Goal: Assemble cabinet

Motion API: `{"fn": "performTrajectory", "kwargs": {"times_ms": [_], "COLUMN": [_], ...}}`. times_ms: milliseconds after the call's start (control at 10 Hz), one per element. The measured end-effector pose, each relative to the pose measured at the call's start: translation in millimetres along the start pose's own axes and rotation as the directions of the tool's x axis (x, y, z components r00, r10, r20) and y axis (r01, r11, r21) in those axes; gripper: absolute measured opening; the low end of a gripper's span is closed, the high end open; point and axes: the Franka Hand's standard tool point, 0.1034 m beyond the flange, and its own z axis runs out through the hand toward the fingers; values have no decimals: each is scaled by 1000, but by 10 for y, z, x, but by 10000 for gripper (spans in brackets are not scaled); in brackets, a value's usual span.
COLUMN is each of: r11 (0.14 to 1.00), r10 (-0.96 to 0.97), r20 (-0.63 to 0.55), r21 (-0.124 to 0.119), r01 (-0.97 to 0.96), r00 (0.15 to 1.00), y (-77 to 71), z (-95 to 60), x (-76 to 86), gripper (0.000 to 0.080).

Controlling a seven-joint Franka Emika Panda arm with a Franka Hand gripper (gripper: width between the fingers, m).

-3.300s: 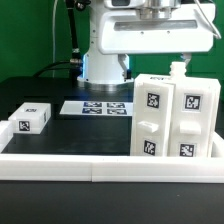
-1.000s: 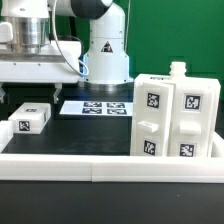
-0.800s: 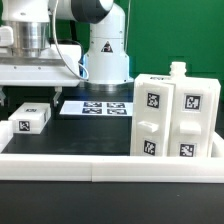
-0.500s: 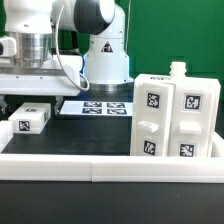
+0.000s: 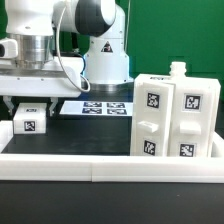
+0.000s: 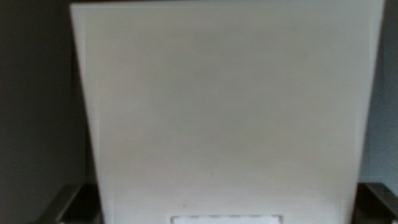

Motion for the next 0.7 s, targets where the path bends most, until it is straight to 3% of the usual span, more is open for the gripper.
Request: {"fn": "performTrajectory", "kwargs": {"times_ms": [400,700], "r11": [1000,998], "r10": [-1,32], "r20": [4,-9], "r21": [6,59], "r01": [1,-32], "r00": [1000,999], "y": [-9,-233], "z": [-32,-607], "x": [6,150], "gripper": [560,560]}}
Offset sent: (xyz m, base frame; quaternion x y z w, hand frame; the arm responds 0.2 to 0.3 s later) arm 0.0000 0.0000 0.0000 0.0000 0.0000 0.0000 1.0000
